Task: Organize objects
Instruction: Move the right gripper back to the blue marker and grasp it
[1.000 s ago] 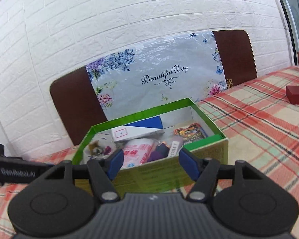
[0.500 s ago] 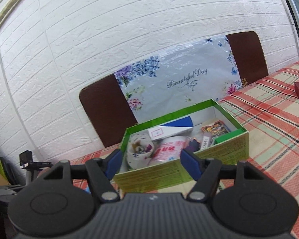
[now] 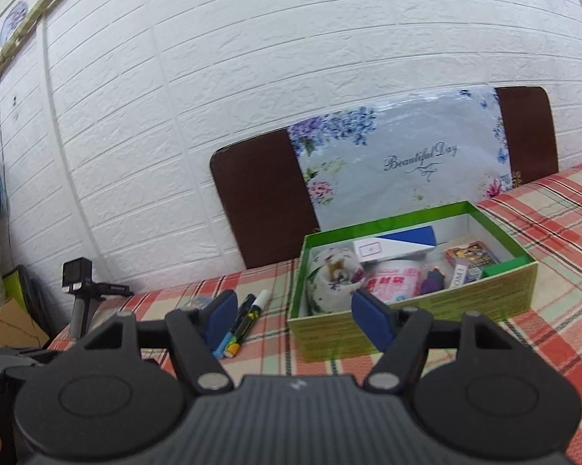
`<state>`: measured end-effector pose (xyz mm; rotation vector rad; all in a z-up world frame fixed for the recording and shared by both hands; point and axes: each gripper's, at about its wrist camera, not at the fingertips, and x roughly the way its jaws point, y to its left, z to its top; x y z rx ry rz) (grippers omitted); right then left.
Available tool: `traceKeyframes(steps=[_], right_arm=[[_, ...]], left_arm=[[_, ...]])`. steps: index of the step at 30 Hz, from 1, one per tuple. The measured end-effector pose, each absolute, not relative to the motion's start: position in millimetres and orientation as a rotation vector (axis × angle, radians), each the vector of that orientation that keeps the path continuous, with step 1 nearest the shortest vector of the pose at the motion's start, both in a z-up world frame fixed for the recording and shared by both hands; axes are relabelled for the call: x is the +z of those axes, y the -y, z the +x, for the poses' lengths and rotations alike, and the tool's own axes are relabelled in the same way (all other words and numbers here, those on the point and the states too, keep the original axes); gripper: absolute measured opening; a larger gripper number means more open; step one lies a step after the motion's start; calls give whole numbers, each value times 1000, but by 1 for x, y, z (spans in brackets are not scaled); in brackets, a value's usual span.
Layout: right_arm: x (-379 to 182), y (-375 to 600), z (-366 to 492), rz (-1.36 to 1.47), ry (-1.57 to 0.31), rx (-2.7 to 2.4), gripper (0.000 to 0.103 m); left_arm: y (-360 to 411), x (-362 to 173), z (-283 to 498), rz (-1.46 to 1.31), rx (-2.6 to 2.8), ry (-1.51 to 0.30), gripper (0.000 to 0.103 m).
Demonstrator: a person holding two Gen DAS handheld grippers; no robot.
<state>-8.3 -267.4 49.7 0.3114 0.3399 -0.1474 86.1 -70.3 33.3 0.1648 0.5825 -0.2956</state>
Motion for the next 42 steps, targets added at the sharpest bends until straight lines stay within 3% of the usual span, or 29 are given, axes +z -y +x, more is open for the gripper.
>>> traceKeyframes(steps=[14, 22, 29, 42], right_arm=[[25, 204, 33, 179, -465, -35, 67], [-4, 176, 100, 71, -530, 1, 49], [-25, 173, 177, 59, -612, -5, 31], [-43, 161, 217, -192, -702, 9, 37]], left_arm=[[-8, 0, 120, 63, -155, -621, 78], [-47, -44, 140, -37, -114, -695, 78], [-41, -52, 138, 28, -122, -647, 83], [-53, -43, 144, -79, -155, -701, 84]])
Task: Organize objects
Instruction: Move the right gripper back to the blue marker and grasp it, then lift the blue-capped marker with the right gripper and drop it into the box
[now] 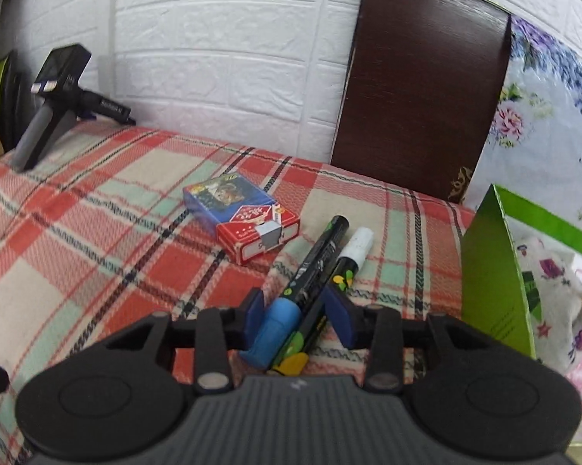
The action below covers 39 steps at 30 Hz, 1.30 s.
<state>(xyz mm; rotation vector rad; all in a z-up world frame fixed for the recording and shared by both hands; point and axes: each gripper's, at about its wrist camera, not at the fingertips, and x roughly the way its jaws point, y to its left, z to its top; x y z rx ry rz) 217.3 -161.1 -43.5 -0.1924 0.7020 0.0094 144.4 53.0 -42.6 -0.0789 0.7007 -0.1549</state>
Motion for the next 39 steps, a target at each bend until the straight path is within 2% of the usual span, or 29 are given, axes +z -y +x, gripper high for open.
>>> traceKeyframes(steps=[12, 17, 19, 20, 24, 32, 35, 39], right_arm=[[-64, 134, 189, -559, -573, 0, 34], [-64, 130, 194, -597, -560, 6, 34], [-67, 129, 195, -606, -579, 22, 30], [-67, 130, 196, -594, -588, 36, 24], [-62, 138, 203, -501, -635, 46, 24], [-47, 191, 200, -80, -752, 71, 21], [-45, 199, 177, 19, -771, 102, 20], [-48, 190, 104, 96, -770, 216, 20]], left_arm=[[-57, -27, 135, -140, -181, -713, 85], [-55, -24, 135, -141, -198, -712, 85], [-56, -23, 136, -146, -201, -712, 85], [-56, -22, 136, -149, -202, -712, 85], [-56, -24, 140, -161, -207, -729, 85], [-59, -23, 139, -271, -273, -792, 85], [-56, -20, 139, -343, -328, -822, 85], [-36, -22, 136, -369, -418, -871, 85]])
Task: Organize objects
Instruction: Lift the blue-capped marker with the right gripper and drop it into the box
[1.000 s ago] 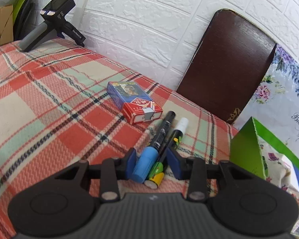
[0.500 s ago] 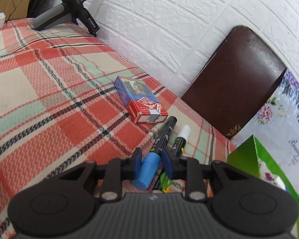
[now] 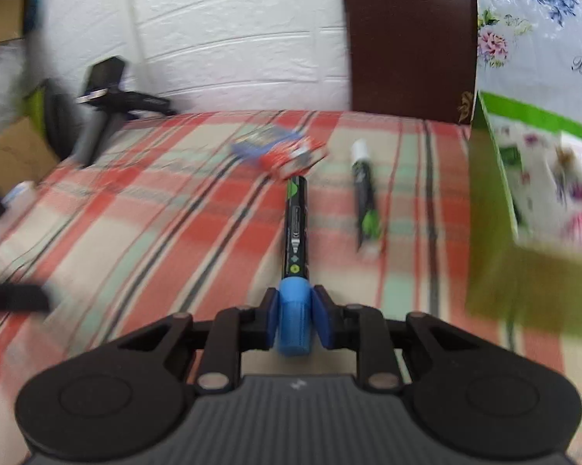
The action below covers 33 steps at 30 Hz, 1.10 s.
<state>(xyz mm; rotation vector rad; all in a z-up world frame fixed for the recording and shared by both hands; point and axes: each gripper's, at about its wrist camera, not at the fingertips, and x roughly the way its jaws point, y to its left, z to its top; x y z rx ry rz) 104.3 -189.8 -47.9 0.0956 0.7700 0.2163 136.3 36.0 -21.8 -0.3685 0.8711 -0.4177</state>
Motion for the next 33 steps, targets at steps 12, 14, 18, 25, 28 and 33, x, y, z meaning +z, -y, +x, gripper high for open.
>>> traceKeyframes(steps=[12, 14, 18, 25, 28, 33], right_arm=[[-47, 225, 24, 567, -737, 438, 20], [-39, 229, 21, 540, -681, 435, 20], [-16, 250, 14, 478, -529, 364, 20], [8, 326, 23, 441, -337, 116, 20], [5, 364, 38, 456, -313, 16, 20], [-13, 411, 70, 447, -334, -190, 27]], left_arm=[[39, -43, 128, -400, -589, -1055, 18], [49, -28, 126, -368, -598, -1017, 18], [93, 11, 133, -251, -665, -940, 18], [215, 45, 157, -56, -808, -849, 18], [266, 43, 167, 19, -845, -830, 20], [317, 31, 182, 129, -758, -774, 48]])
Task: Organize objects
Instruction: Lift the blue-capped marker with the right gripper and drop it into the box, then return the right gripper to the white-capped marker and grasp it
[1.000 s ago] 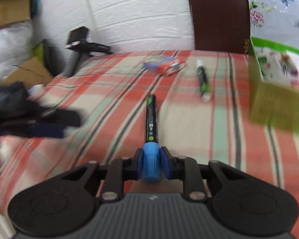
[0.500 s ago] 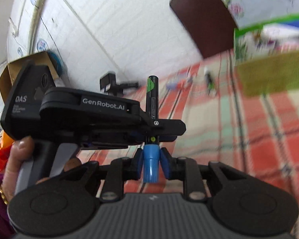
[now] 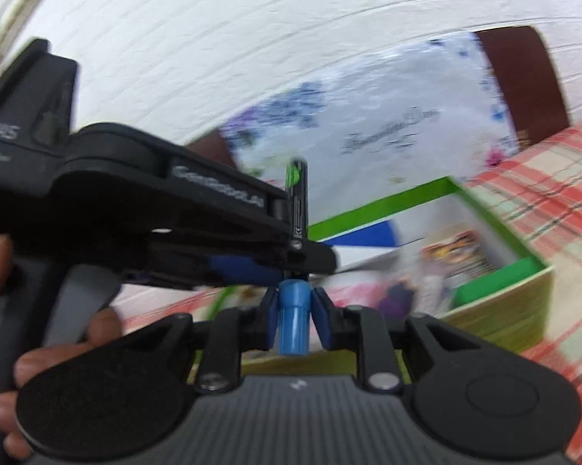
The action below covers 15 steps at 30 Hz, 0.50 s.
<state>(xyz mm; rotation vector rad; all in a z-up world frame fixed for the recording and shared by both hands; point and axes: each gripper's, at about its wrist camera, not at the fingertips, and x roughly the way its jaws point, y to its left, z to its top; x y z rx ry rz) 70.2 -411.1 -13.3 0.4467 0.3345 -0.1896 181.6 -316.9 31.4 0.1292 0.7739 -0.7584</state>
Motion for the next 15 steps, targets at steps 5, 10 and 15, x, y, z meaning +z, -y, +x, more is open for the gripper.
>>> traceKeyframes(steps=[5, 10, 15], right_arm=[[-24, 425, 61, 455, -300, -243, 39], [-24, 409, 40, 422, -269, -249, 39], [-22, 379, 28, 393, -308, -167, 41]], left_arm=[[311, 25, 177, 190, -691, -737, 48], [275, 27, 163, 161, -639, -717, 48], [215, 29, 145, 121, -560, -678, 54]])
